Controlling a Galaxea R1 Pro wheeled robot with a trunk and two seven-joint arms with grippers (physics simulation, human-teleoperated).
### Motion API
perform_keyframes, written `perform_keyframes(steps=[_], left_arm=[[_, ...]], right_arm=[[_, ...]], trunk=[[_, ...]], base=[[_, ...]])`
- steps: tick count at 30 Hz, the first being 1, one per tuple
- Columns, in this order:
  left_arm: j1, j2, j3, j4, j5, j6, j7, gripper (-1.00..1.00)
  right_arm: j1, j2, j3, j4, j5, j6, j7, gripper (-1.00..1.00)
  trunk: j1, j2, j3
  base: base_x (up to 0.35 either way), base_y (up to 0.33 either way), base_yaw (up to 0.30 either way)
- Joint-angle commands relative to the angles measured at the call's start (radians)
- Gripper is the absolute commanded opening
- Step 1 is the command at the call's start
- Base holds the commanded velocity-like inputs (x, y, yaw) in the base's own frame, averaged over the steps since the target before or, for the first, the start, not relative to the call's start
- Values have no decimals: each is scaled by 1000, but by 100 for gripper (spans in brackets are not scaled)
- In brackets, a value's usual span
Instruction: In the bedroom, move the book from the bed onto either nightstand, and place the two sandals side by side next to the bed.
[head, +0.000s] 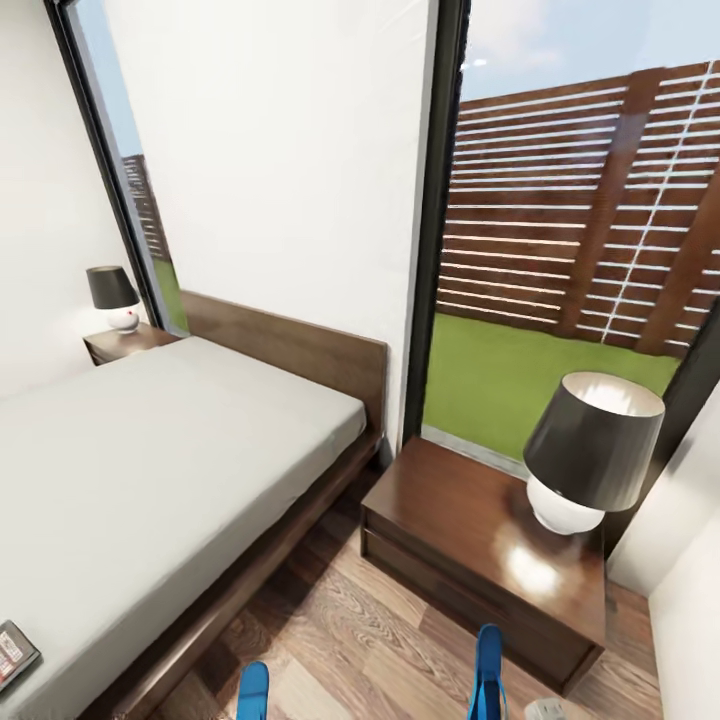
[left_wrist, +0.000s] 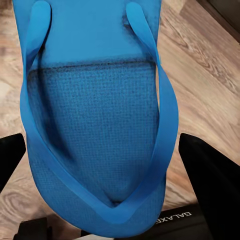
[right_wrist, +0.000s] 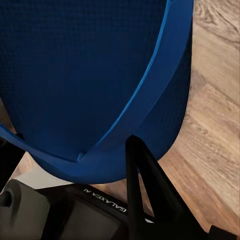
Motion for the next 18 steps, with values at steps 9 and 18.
perform_keyframes(steps=[9, 18], left_arm=[[-1, 0, -6, 1, 9, -3, -3, -100], [-1, 0, -6, 1, 9, -3, -3, -100]], right_arm=[[-1, 1, 8, 3, -6, -7, 4, -100], [-1, 1, 8, 3, -7, -8, 4, -100]], trunk=[[0, -1, -1], [0, -1, -1]], base=[[0, 0, 237], [0, 0, 236]])
